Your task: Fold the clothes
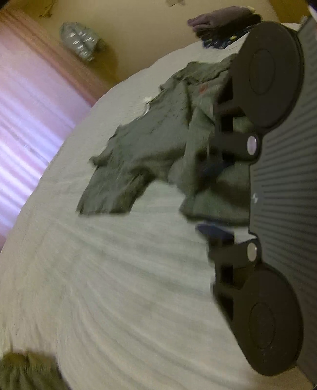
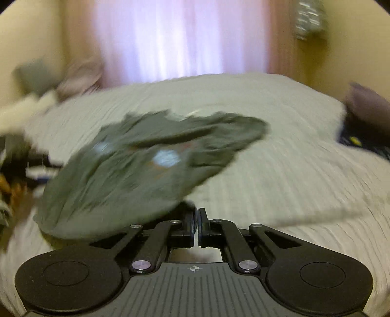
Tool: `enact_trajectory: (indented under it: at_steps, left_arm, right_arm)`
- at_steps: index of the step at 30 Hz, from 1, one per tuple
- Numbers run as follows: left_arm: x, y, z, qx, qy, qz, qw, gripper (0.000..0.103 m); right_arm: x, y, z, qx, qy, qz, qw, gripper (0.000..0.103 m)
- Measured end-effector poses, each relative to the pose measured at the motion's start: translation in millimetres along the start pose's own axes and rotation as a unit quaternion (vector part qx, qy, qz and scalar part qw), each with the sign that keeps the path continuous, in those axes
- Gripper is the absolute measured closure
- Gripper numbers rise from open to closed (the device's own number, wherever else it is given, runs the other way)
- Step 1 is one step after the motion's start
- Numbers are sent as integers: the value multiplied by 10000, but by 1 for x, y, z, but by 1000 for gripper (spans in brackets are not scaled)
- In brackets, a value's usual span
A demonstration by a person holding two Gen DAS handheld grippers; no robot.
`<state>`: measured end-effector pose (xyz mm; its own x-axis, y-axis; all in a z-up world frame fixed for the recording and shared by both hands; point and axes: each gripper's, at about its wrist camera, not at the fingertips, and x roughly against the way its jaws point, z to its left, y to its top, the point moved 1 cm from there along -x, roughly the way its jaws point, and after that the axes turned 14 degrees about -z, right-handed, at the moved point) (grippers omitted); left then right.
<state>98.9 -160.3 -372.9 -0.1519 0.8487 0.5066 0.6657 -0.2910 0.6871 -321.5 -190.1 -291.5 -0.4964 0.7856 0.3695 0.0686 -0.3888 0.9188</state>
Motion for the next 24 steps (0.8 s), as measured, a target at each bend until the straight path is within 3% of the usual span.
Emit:
enact_trajectory:
  at_steps: [1, 4, 7, 10, 13, 15, 16, 19, 21, 23, 24]
  left_arm:
    - [3, -1, -3, 22, 12, 12, 10000, 103]
    - [51, -1, -15, -103, -142, -553, 9983, 103]
    - [141, -3, -14, 94, -369, -1233, 9916, 103]
    - [230, -18, 1, 293, -269, -1649, 9855, 103]
    - [265, -52, 23, 484, 39, -1326, 9900, 103]
    - [264, -79, 37, 520, 340, -877, 9942, 103]
    - [260, -92, 43, 561, 468, -654, 9952, 103]
    - [252, -117, 52, 786, 559, -256, 9950, 103]
    - [244, -107, 50, 687, 476, -312, 9960, 102]
    - [236, -97, 48, 587, 393, -369, 9968, 86]
    - [232, -93, 47, 537, 352, -397, 9971, 73]
  right_arm:
    - [6, 6, -9, -223, -86, -94, 9997, 103]
    - [31, 24, -33, -739, -194, -464, 9960, 103]
    - [64, 38, -49, -1022, -187, -815, 9912, 103]
    - [103, 44, -64, -1243, -41, -1023, 9869, 103]
    - [120, 30, -60, -790, -122, -608, 9949, 103]
    - [115, 5, -60, -504, -395, 176, 9978, 102]
    - [108, -10, -62, -448, -491, 572, 9961, 102]
    - [98, -45, -74, -494, -878, 1227, 9873, 102]
    - [103, -51, -76, -608, -792, 1446, 9844, 102]
    - [114, -47, -78, -857, -590, 1308, 9859, 102]
    - [120, -44, -79, -985, -490, 1222, 9864, 102]
